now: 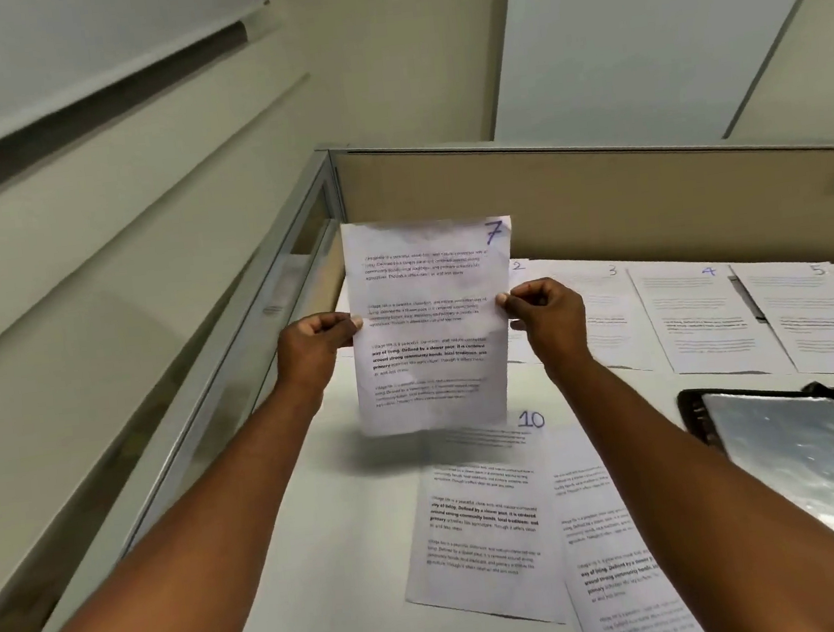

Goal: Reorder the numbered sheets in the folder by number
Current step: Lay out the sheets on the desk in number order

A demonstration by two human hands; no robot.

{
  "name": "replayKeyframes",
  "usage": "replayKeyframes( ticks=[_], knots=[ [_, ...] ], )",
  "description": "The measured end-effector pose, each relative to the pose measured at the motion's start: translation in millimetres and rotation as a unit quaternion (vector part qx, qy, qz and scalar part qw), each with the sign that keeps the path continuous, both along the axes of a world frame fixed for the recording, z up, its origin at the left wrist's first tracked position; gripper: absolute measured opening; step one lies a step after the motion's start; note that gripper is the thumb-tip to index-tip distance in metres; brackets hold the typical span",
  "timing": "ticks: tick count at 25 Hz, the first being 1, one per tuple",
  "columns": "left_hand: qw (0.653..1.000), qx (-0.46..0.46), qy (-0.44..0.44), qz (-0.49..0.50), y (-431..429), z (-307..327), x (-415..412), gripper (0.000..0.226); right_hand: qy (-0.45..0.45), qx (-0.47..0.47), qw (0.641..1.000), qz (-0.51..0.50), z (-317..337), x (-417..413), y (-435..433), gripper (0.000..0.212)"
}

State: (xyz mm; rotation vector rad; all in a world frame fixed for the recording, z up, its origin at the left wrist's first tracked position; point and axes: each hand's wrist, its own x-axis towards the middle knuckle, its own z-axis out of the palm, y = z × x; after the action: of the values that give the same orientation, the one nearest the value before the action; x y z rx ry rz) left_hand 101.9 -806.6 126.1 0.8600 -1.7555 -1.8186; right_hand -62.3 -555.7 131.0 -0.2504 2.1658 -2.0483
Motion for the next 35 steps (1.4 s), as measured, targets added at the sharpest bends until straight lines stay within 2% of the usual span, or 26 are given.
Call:
replayKeyframes(
  ticks=[8,17,23,25,27,29,31,33,35],
  knots=[
    [0.988,-0.009,-0.137,0.073,-24.9,-75.2,67.6,0.007,-0.047,0.097,0.993,0.050,-76.6,60.3,-35.3,0.011],
    [0.932,-0.126,-0.329,0.083,-2.2,-144.6,110.3,0.007,-0.101,0.225,0.966,0.081,-158.5,122.7,-38.9,0.014],
    [0.911,-0.225,-0.336,0.078,11.8,-149.5,125.6,0.028,-0.123,0.243,0.958,0.092,-171.6,146.6,-44.1,0.016],
    [0.903,-0.275,-0.324,0.057,17.4,-153.1,129.9,0.037,-0.106,0.258,0.956,0.098,-172.2,152.5,-48.1,0.015],
    [0.876,-0.351,-0.329,0.023,26.5,-159.9,134.8,0.047,-0.043,0.297,0.947,0.118,-172.8,159.6,-48.2,0.017],
    [0.853,-0.407,-0.326,-0.028,36.7,-168.3,140.9,0.056,0.078,0.358,0.917,0.161,-178.5,168.4,-44.3,0.030],
    [0.842,-0.420,-0.321,-0.109,46.4,-177.2,148.2,0.065,0.168,0.426,0.857,0.237,-188.7,176.0,-40.9,0.051],
    [0.822,-0.422,-0.340,-0.174,52.6,-185.4,155.2,0.072,0.197,0.483,0.794,0.313,-196.9,182.4,-41.2,0.067],
    [0.798,-0.425,-0.376,-0.201,55.2,-191.2,160.2,0.076,0.211,0.511,0.755,0.352,-200.5,185.3,-43.9,0.076]
  ],
)
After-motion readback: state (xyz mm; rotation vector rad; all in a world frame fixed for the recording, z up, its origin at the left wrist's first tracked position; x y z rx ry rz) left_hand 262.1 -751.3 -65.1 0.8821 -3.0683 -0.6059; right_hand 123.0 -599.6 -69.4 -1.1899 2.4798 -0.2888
